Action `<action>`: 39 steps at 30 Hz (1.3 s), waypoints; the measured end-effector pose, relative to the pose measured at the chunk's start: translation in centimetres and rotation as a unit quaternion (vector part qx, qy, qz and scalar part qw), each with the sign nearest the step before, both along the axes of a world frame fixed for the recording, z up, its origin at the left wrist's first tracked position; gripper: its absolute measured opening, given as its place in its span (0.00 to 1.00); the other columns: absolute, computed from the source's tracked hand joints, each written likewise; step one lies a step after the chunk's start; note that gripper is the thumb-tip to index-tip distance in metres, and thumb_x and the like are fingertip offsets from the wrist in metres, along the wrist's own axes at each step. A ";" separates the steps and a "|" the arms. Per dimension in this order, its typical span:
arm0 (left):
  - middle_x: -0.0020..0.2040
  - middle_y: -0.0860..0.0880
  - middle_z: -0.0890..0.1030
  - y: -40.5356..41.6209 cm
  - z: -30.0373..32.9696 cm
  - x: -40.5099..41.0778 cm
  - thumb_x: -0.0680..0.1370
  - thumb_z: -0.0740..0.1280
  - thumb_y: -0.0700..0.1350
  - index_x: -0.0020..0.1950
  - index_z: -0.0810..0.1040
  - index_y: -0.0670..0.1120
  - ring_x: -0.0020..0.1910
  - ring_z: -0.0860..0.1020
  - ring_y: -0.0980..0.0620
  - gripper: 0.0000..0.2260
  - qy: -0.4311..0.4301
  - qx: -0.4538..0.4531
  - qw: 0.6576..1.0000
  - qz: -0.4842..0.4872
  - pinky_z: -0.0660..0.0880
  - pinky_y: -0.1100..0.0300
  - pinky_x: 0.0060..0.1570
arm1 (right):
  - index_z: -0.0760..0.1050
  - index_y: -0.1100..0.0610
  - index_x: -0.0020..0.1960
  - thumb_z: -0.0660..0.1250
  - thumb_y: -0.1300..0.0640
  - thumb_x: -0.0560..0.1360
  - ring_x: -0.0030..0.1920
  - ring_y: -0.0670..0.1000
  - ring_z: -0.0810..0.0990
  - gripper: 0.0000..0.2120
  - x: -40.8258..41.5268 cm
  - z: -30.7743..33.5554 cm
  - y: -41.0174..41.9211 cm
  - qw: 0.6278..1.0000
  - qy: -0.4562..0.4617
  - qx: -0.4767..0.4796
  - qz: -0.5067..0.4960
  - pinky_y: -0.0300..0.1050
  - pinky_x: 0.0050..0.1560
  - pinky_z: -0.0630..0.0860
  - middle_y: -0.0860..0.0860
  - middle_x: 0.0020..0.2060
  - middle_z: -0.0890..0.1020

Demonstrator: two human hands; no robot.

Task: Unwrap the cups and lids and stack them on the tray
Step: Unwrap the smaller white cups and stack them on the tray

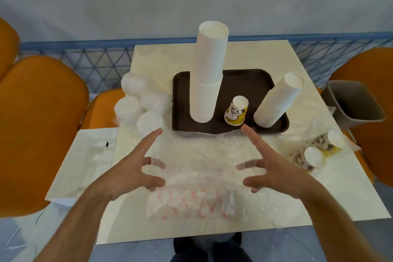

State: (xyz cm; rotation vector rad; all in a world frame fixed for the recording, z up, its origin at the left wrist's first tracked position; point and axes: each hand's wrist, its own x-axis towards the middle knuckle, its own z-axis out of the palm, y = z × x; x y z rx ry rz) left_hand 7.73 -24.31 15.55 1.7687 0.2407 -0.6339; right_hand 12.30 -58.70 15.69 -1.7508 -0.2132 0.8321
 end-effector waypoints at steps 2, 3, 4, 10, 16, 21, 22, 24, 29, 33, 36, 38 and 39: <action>0.66 0.49 0.74 0.1 -1.1 -0.8 0.65 0.80 0.32 0.75 0.56 0.70 0.54 0.81 0.54 0.54 0.015 0.013 1.000 -0.011 0.83 0.50 0.41 | 0.48 0.23 0.74 0.78 0.69 0.69 0.59 0.46 0.82 0.59 -0.8 -1.5 0.7 0.998 0.012 -0.053 0.020 0.51 0.42 0.84 0.35 0.77 0.55; 0.70 0.51 0.69 0.2 -1.7 -1.3 0.65 0.80 0.32 0.76 0.55 0.69 0.54 0.80 0.54 0.54 0.019 0.018 0.999 -0.019 0.83 0.50 0.40 | 0.47 0.22 0.74 0.78 0.67 0.69 0.59 0.46 0.81 0.59 -1.2 -2.2 1.0 0.996 0.012 -0.079 0.031 0.50 0.42 0.85 0.36 0.77 0.55; 0.73 0.54 0.63 0.1 -2.3 -1.7 0.65 0.80 0.33 0.77 0.54 0.67 0.55 0.80 0.53 0.54 0.018 0.025 0.999 -0.029 0.83 0.50 0.39 | 0.45 0.23 0.74 0.79 0.65 0.69 0.60 0.46 0.80 0.59 -1.4 -2.7 1.2 0.994 0.005 -0.103 0.040 0.49 0.42 0.85 0.35 0.77 0.54; 0.76 0.68 0.49 -0.1 -5.8 -3.0 0.66 0.79 0.33 0.80 0.51 0.62 0.56 0.77 0.52 0.54 0.023 0.059 0.997 -0.045 0.82 0.52 0.35 | 0.48 0.38 0.80 0.73 0.53 0.76 0.77 0.55 0.56 0.44 -2.9 -5.2 3.7 0.916 -0.265 -0.302 -0.004 0.50 0.74 0.58 0.42 0.81 0.48; 0.75 0.68 0.49 -0.3 -7.9 -3.2 0.67 0.79 0.34 0.81 0.48 0.58 0.56 0.75 0.49 0.55 0.017 0.085 0.995 -0.055 0.82 0.54 0.34 | 0.59 0.45 0.79 0.64 0.51 0.81 0.78 0.52 0.57 0.29 -5.7 -9.0 8.3 0.894 -0.285 -0.332 0.094 0.50 0.76 0.62 0.45 0.80 0.57; 0.70 0.70 0.50 0.3 -9.5 -3.2 0.66 0.80 0.35 0.81 0.47 0.57 0.56 0.74 0.47 0.56 0.009 0.092 0.994 -0.056 0.82 0.55 0.33 | 0.55 0.45 0.81 0.58 0.47 0.84 0.81 0.52 0.49 0.27 -5.6 -11.7 9.2 0.877 -0.259 -0.383 0.134 0.50 0.78 0.55 0.46 0.82 0.51; 0.70 0.70 0.50 0.3 -9.7 -3.3 0.66 0.80 0.35 0.81 0.47 0.56 0.56 0.74 0.47 0.55 0.007 0.094 0.994 -0.060 0.81 0.55 0.33 | 0.54 0.45 0.81 0.58 0.47 0.84 0.81 0.53 0.48 0.27 -5.6 -12.1 9.2 0.875 -0.257 -0.386 0.139 0.51 0.79 0.54 0.46 0.82 0.50; 0.71 0.68 0.49 0.2 -9.7 -3.4 0.67 0.80 0.36 0.81 0.47 0.56 0.56 0.73 0.48 0.54 0.004 0.105 0.992 -0.068 0.81 0.59 0.36 | 0.54 0.44 0.80 0.58 0.48 0.84 0.82 0.53 0.47 0.27 -5.7 -12.8 9.2 0.875 -0.254 -0.387 0.145 0.52 0.79 0.52 0.46 0.82 0.50; 0.70 0.48 0.61 -1.1 -9.1 -3.8 0.74 0.74 0.44 0.71 0.70 0.49 0.63 0.68 0.45 0.27 -0.193 0.388 0.901 -0.007 0.74 0.52 0.61 | 0.54 0.43 0.80 0.60 0.48 0.83 0.82 0.54 0.46 0.27 -6.0 -13.5 9.1 0.876 -0.254 -0.384 0.143 0.54 0.79 0.52 0.46 0.82 0.49; 0.66 0.49 0.72 -5.5 -9.9 -3.2 0.76 0.69 0.39 0.64 0.78 0.49 0.66 0.68 0.48 0.17 -0.290 0.331 0.887 -0.144 0.69 0.49 0.66 | 0.54 0.44 0.80 0.61 0.48 0.83 0.82 0.55 0.46 0.29 -5.8 -13.5 9.2 0.875 -0.256 -0.382 0.149 0.55 0.79 0.53 0.46 0.82 0.50; 0.78 0.52 0.60 -6.4 -11.9 -2.5 0.80 0.65 0.42 0.77 0.65 0.55 0.78 0.56 0.49 0.26 -0.202 0.351 0.882 -0.241 0.55 0.53 0.76 | 0.53 0.43 0.81 0.63 0.46 0.82 0.82 0.54 0.46 0.31 -5.5 -13.4 9.1 0.870 -0.255 -0.388 0.165 0.54 0.79 0.53 0.46 0.82 0.49; 0.81 0.53 0.52 -5.3 -12.8 -2.2 0.79 0.67 0.46 0.79 0.58 0.58 0.80 0.49 0.49 0.31 -0.163 0.365 0.879 -0.262 0.51 0.51 0.77 | 0.52 0.42 0.81 0.65 0.45 0.81 0.82 0.53 0.45 0.33 -5.1 -13.2 8.7 0.869 -0.250 -0.389 0.176 0.53 0.79 0.52 0.44 0.82 0.48; 0.82 0.54 0.48 -4.6 -13.1 -2.1 0.79 0.68 0.48 0.79 0.56 0.60 0.80 0.46 0.49 0.33 -0.152 0.366 0.876 -0.275 0.50 0.50 0.77 | 0.51 0.41 0.81 0.66 0.45 0.81 0.82 0.52 0.45 0.35 -4.9 -13.1 8.4 0.869 -0.248 -0.389 0.180 0.53 0.79 0.52 0.43 0.82 0.48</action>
